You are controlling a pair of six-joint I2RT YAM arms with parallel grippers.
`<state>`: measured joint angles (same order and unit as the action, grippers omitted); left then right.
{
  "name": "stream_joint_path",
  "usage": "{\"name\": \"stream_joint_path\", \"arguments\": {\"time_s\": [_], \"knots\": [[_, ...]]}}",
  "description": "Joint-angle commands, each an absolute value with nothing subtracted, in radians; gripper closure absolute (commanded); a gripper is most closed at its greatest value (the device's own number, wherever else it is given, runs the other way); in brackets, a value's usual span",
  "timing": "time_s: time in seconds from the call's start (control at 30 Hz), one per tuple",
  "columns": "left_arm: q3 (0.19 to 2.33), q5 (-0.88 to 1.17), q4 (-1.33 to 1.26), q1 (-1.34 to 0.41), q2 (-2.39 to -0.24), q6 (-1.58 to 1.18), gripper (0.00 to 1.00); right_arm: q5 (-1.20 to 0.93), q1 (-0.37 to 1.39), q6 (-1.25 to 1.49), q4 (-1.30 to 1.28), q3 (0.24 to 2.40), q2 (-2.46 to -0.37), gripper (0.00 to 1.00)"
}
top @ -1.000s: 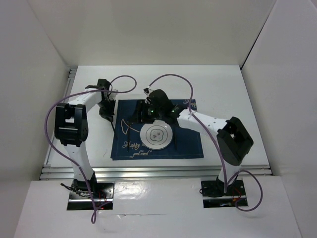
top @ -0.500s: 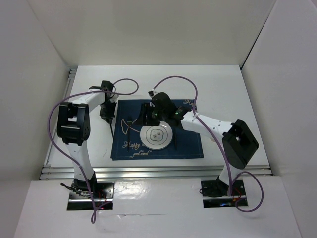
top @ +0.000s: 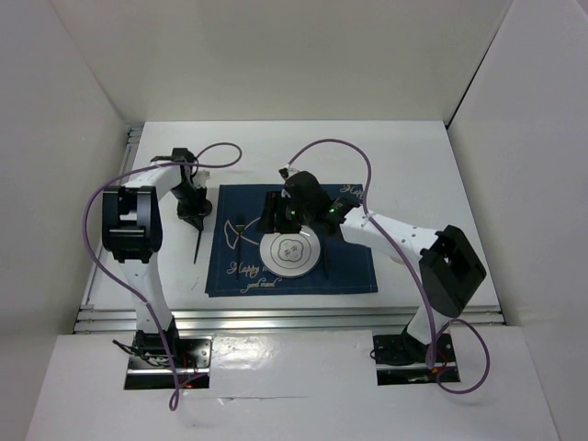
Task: Set the dinner table for one person
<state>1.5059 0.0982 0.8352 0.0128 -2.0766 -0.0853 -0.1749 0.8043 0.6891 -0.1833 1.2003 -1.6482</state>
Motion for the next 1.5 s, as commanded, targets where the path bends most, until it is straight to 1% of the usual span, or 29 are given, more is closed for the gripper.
{"name": "stream_joint_path", "arguments": {"time_s": [0.0,0.1,0.2,0.3,0.37,0.47,0.5,0.63,0.73,0.77,0.83,0.87,0.93,0.97,1.03,1.17,1.23,1.27,1.37,1.4,1.43,1.47], "knots": [[1.470,0.141,0.831,0.011,-2.180,-0.077,1.00,-0.130,0.799,0.651,-0.207,1.193,-1.583,0.41],[1.479,0.150,0.822,0.044,-2.189,-0.087,1.00,-0.111,0.799,0.650,-0.218,1.203,-1.583,0.41],[1.479,0.126,0.790,0.090,-2.145,-0.098,1.00,-0.110,0.799,0.641,-0.218,1.203,-1.583,0.41],[1.499,0.205,0.790,0.124,-2.054,-0.107,1.00,-0.169,0.799,0.632,-0.189,1.193,-1.583,0.41],[1.499,0.238,0.773,0.135,-1.969,-0.107,1.00,-0.228,0.799,0.618,-0.128,1.172,-1.594,0.41],[1.445,0.264,0.704,0.135,-1.881,-0.149,1.00,-0.274,0.824,0.585,-0.063,1.172,-1.646,0.41],[1.424,0.278,0.689,0.135,-1.831,-0.149,1.00,-0.275,0.837,0.571,-0.054,1.199,-1.661,0.41],[1.424,0.290,0.664,0.135,-1.744,-0.189,1.00,-0.327,0.857,0.561,0.018,1.246,-1.726,0.41],[1.433,0.301,0.664,0.135,-1.700,-0.209,1.00,-0.354,0.868,0.561,0.132,1.291,-1.778,0.41],[1.433,0.301,0.664,0.135,-1.671,-0.209,1.00,-0.368,0.868,0.561,0.191,1.307,-1.817,0.37],[1.422,0.310,0.664,0.135,-1.641,-0.235,1.00,-0.394,0.879,0.561,0.241,1.374,-1.868,0.32],[1.422,0.310,0.664,0.126,-1.626,-0.253,1.00,-0.406,0.879,0.561,0.259,1.405,-1.928,0.30],[1.422,0.319,0.664,0.114,-1.592,-0.262,1.00,-0.457,0.888,0.571,0.301,1.498,-1.991,0.21],[1.422,0.330,0.676,0.101,-1.592,-0.276,1.00,-0.468,0.888,0.571,0.301,1.526,-2.047,0.21],[1.431,0.357,0.695,0.092,-1.582,-0.288,1.00,-0.468,0.899,0.581,0.314,1.589,-2.095,0.21],[1.422,0.371,0.713,0.065,-1.571,-0.325,1.00,-0.468,0.899,0.636,0.403,1.609,-2.164,0.21],[1.413,0.371,0.713,0.054,-1.571,-0.325,1.00,-0.459,0.899,0.646,0.413,1.620,-2.193,0.24],[1.413,0.371,0.713,0.054,-1.571,-0.325,1.00,-0.450,0.899,0.646,0.404,1.647,-2.203,0.24],[1.422,0.371,0.722,0.054,-1.571,-0.325,1.00,-0.449,0.899,0.658,0.388,1.657,-2.226,0.33],[1.422,0.371,0.723,0.054,-1.571,-0.325,1.00,-0.449,0.899,0.669,0.388,1.657,-2.226,0.37],[1.422,0.371,0.723,0.054,-1.571,-0.325,1.00,-0.449,0.899,0.684,0.417,1.648,-2.226,0.57],[1.422,0.371,0.723,0.045,-1.571,-0.325,1.00,-0.449,0.899,0.684,0.428,1.638,-2.226,0.69]]}}
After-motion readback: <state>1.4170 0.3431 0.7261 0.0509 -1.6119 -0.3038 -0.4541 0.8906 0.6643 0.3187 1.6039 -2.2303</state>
